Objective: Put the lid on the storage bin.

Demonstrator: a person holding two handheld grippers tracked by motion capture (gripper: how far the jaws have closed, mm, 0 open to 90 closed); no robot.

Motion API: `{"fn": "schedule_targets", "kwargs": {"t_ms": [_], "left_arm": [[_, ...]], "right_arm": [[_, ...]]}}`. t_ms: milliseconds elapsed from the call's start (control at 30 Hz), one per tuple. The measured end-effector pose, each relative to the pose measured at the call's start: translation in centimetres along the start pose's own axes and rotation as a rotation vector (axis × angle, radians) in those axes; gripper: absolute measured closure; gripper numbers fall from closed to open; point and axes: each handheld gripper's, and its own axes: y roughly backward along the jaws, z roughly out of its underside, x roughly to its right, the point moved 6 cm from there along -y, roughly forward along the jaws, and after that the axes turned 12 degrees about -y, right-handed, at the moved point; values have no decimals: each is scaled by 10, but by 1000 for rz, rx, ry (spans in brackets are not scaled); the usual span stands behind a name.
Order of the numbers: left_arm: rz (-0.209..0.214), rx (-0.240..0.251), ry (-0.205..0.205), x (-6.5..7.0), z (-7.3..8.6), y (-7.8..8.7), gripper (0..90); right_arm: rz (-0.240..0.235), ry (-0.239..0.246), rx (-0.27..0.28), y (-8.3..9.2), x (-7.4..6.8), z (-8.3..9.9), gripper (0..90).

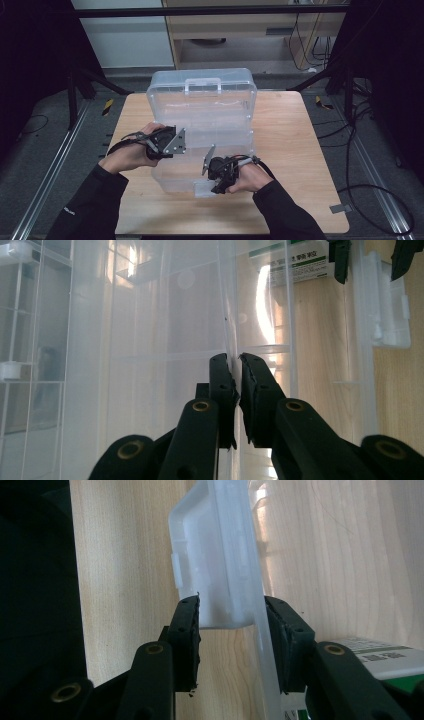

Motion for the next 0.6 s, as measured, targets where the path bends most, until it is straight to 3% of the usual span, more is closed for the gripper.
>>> {"fn": "schedule_targets", "kwargs": {"t_ms": [233, 333, 400, 467, 500, 533, 567, 600], "left_arm": [[2, 2, 7, 2, 0, 0, 830], [0, 3, 7, 3, 0, -1, 829], [0, 3, 11, 3, 0, -1, 828], [-1, 4, 12, 3, 0, -1, 826], [-1, 6, 16, 3, 0, -1, 826], [-1, 6, 16, 3, 0, -1, 825], [-2, 8, 19, 3, 0, -1, 824], [-2, 8, 19, 3, 0, -1, 824]], "right_arm": [[47, 4, 12, 2, -3, 0, 582], [59, 4, 48, 6, -6, -2, 581], [45, -4, 128, 19, -8, -4, 580], [45, -22, 149, 23, -9, -3, 578], [57, -27, 213, 33, -7, -1, 579], [57, -27, 213, 33, -7, -1, 579], [70, -72, 275, 41, -5, 3, 596], [70, -72, 275, 41, -5, 3, 596]]}}
